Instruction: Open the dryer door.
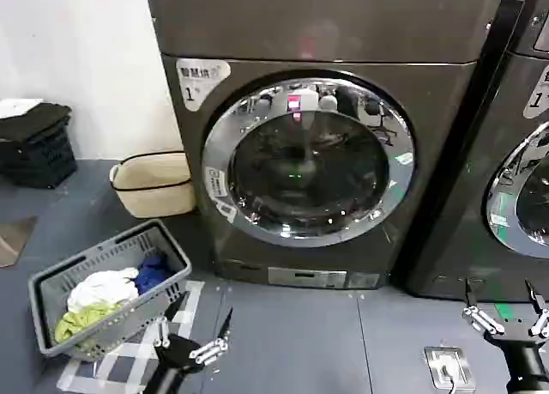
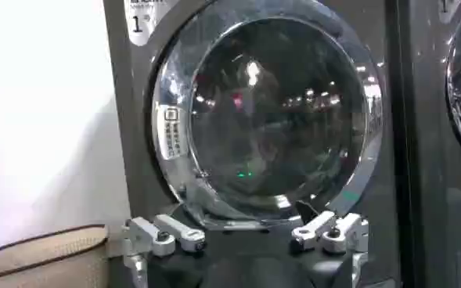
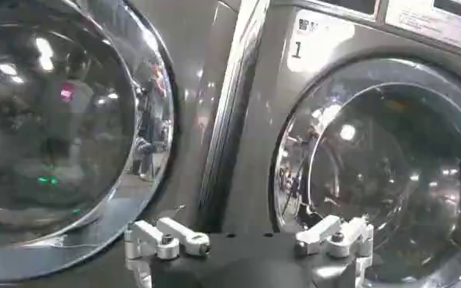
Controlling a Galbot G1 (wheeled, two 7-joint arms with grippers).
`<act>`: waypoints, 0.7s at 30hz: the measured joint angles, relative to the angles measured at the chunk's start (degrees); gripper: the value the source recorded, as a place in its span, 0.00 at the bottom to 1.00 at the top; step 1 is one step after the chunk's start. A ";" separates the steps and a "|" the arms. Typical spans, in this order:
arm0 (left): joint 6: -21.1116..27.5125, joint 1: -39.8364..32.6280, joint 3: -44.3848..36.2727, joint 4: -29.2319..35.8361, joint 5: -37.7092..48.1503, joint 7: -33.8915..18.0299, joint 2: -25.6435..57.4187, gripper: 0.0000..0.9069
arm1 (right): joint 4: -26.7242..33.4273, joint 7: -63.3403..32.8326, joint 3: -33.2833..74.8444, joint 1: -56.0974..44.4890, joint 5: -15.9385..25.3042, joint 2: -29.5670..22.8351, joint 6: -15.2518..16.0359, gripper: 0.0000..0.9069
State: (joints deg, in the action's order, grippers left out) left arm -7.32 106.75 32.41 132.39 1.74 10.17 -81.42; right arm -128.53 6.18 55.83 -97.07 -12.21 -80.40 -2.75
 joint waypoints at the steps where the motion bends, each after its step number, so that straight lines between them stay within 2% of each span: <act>1: -0.02 0.00 0.00 -0.06 -0.03 0.01 0.01 1.00 | -0.07 0.36 -0.10 0.11 -0.44 0.16 0.22 1.00; 12: -0.70 0.10 0.01 -0.23 -0.45 0.19 0.10 1.00 | -0.36 2.76 -2.93 2.18 -7.75 5.93 3.09 1.00; 21: -0.93 0.21 0.02 -0.05 -0.90 0.37 0.11 1.00 | 0.68 6.78 -7.83 7.04 -14.40 16.24 6.68 1.00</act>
State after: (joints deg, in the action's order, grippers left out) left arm -8.25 106.96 32.43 132.34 0.84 10.54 -81.31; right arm -127.86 12.96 48.00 -90.03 -26.62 -64.16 3.92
